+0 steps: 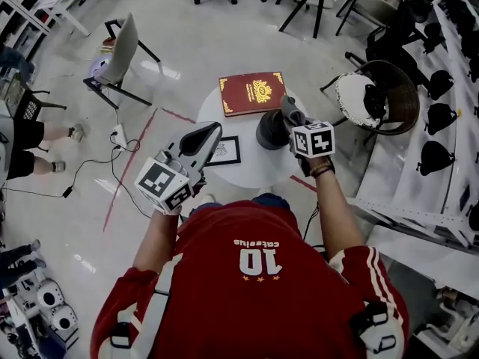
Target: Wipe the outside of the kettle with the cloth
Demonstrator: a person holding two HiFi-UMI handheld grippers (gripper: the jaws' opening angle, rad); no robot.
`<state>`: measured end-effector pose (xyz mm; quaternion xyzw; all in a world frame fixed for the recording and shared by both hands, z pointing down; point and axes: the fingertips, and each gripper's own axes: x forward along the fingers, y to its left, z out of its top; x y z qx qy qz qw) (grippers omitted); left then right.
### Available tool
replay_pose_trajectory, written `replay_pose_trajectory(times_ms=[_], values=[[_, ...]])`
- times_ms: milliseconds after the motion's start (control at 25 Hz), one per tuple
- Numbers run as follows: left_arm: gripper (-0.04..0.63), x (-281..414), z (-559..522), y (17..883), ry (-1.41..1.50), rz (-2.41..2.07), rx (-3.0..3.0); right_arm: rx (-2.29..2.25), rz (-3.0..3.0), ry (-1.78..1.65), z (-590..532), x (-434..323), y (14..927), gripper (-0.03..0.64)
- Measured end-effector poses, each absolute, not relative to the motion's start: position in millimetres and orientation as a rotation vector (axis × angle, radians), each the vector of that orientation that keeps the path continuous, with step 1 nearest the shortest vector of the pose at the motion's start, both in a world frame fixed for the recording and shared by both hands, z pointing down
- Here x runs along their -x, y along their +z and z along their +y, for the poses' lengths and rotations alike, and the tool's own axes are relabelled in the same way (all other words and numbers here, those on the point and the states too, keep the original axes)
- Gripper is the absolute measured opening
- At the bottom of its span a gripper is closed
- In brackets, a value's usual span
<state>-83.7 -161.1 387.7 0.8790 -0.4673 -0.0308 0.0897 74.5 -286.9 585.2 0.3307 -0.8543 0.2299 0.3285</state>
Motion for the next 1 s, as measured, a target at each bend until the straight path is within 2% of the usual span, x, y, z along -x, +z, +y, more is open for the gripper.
replay_pose_trajectory(times_ms=[1000], values=[[0.006,127,-125,375,-0.141,-1.454,-2.605,-0.684,-2.371,0.641,-235,13,565,0.046]])
